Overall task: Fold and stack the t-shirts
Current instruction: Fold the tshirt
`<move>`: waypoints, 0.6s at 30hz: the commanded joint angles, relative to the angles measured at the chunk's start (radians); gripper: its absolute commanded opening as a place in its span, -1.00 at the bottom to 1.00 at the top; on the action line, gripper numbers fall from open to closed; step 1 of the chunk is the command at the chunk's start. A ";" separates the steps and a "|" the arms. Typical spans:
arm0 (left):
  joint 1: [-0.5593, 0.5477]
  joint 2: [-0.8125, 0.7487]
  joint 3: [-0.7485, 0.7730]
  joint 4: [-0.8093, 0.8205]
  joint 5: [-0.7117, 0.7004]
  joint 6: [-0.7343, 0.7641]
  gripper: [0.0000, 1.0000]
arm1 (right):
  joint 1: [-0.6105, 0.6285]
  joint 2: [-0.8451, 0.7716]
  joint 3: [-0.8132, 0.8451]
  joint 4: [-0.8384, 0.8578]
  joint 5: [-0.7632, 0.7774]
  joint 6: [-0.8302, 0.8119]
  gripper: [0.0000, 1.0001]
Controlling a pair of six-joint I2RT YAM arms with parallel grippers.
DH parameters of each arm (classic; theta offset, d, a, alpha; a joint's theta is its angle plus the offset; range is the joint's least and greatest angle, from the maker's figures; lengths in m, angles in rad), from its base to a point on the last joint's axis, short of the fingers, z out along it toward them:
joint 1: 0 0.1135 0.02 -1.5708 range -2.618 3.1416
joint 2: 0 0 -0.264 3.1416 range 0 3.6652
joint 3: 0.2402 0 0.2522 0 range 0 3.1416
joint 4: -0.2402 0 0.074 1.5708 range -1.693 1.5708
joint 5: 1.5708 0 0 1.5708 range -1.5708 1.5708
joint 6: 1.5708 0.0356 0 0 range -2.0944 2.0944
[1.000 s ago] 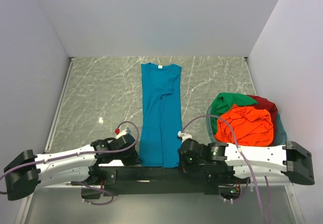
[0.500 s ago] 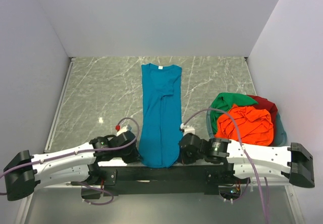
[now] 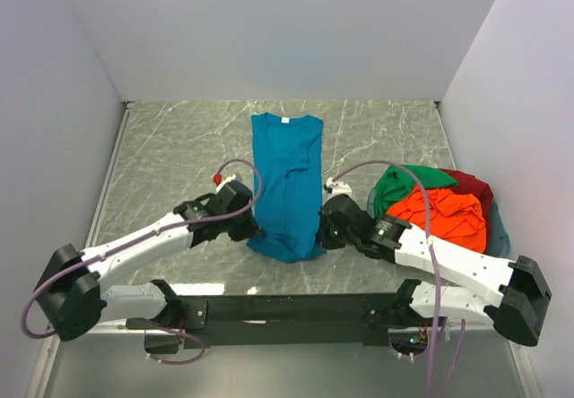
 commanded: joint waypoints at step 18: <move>0.276 0.351 0.368 0.116 0.035 0.261 -0.99 | -0.312 0.291 0.287 0.186 0.045 -0.212 -1.00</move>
